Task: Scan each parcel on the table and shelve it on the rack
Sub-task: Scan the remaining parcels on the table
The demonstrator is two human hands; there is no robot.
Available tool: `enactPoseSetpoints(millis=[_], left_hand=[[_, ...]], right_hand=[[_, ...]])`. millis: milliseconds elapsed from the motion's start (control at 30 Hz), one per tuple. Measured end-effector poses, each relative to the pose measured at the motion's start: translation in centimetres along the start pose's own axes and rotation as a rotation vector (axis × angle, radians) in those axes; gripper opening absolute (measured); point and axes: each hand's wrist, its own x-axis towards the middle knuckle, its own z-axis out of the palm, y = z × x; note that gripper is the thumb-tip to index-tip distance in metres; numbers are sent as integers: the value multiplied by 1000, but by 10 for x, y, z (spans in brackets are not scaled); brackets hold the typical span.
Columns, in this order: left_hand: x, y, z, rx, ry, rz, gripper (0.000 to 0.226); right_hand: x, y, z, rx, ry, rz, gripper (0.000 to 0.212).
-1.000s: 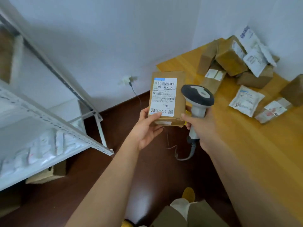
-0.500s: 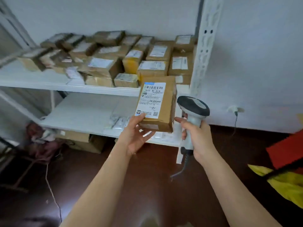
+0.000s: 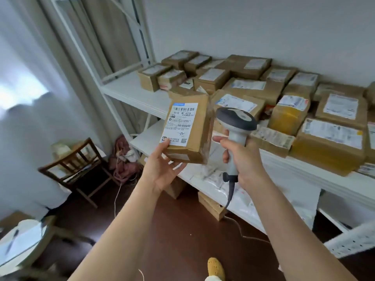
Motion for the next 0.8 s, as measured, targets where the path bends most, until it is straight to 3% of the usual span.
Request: enactPoseSetpoints(millis=[100,200,233,333,400,533,700,800], left_hand=[[48,47,-5,-65,101,62,54],[92,87,-6,-134,164,123,57],[105,96,-7,-160,168,128,55],[134,114,-13,-259,222,117,47],[156,125,-15,-276,255,102,41],[208,157,-19,-203,281,53,21],[281,202,-45,31,284,-48,28],[310,231,-54,138,246,-85,18]], right_hand=[[56,-14,40,-4,-22,3,17],[106,-24,77,-18,-53,14,47],[120,-24,88,-24,-52,21,46],[150,-15,115,-18,-80,48,16],[169,-8,130,-46,-97,47,13],[211,3,160,-67,-24,55,14],[250,23,201,-92,136,91,22],[267,27,229,-75,175,109,16]])
